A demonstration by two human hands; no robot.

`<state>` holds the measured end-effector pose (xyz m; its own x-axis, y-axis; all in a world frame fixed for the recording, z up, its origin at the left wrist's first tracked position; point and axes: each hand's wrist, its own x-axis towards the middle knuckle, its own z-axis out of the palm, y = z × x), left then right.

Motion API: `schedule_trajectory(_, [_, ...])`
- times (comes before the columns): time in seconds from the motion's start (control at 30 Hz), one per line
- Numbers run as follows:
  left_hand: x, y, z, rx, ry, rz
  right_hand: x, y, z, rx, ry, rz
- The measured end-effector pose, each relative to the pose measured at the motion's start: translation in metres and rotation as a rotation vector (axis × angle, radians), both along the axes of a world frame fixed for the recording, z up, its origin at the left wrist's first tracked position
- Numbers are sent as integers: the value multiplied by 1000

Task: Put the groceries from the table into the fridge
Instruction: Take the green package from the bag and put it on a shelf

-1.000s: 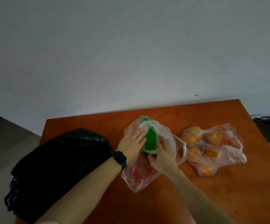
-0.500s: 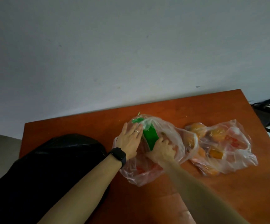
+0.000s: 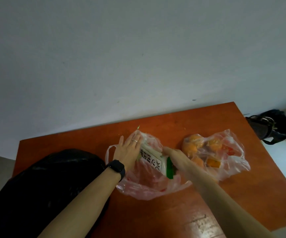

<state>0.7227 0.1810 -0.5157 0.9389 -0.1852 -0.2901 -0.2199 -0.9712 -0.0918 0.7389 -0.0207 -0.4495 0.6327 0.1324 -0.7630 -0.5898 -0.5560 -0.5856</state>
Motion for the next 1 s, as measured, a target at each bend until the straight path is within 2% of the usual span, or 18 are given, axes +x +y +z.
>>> schedule_trajectory(0.13, [-1, 1, 10, -9, 30, 46, -21, -26, 12, 92, 88, -50])
schedule_trajectory(0.33, [-9, 0, 17, 34, 63, 92, -63, -77, 27, 172, 1, -202])
schedule_trajectory(0.5, [-20, -15, 36, -83, -41, 88, -108, -120, 37, 322, -65, -338])
schedule_trajectory(0.6, [-25, -41, 72, -315, -81, 138, -129, -144, 40, 412, -87, -440])
schedule_trajectory(0.7, [-28, -82, 123, -700, -45, 209, -149, -167, 53, 503, -122, -506])
schedule_trajectory(0.8, [-42, -136, 170, -1108, 158, 259, -176, -196, 74, 595, -193, -583])
schedule_trajectory(1.0, [-98, -263, 221, -1356, 605, 84, -271, -294, 121, 721, -364, -677])
